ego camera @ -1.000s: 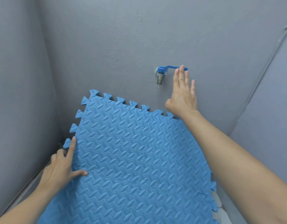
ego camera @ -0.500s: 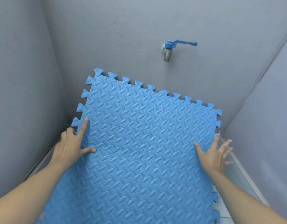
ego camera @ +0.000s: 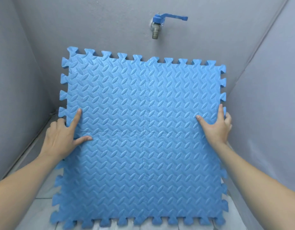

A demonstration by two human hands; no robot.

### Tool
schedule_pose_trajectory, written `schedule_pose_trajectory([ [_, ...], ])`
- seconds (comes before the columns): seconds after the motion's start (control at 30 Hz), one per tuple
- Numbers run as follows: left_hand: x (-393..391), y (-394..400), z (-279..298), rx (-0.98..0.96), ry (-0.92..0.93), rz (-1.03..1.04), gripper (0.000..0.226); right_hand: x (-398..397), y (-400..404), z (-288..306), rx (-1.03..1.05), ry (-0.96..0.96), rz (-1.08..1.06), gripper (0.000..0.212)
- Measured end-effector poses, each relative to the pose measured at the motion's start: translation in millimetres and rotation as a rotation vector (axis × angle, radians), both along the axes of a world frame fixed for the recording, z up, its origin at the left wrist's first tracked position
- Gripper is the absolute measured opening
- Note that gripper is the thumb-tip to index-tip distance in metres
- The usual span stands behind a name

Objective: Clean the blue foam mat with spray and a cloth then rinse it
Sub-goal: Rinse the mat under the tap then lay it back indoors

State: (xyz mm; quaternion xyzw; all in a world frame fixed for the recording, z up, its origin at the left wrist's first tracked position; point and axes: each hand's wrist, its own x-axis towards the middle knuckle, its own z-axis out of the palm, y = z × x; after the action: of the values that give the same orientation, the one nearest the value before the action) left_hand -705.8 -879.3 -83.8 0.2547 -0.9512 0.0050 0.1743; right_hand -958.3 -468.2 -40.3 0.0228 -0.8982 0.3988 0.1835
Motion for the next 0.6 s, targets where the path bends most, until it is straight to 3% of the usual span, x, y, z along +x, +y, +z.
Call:
schedule_pose_trajectory([
  [0.1,-6.5,0.2,7.3,0.028,0.054,0.048,0.102,0.4,5.0,3.2,0.057,0.105,0.093,0.103],
  [0.3,1.9,-4.5,1.3,0.156,0.042,0.062,0.104,4.9,12.0,-15.6,0.100,-0.056,0.271,0.112],
  [0.43,5.6,-6.9,7.3,0.210,0.012,0.044,0.106,2.6,10.9,-18.4,0.093,-0.062,0.292,0.112],
  [0.6,17.1,7.5,11.4,0.375,0.031,0.043,0.126,10.4,14.5,-17.8,0.093,-0.039,0.259,0.108],
])
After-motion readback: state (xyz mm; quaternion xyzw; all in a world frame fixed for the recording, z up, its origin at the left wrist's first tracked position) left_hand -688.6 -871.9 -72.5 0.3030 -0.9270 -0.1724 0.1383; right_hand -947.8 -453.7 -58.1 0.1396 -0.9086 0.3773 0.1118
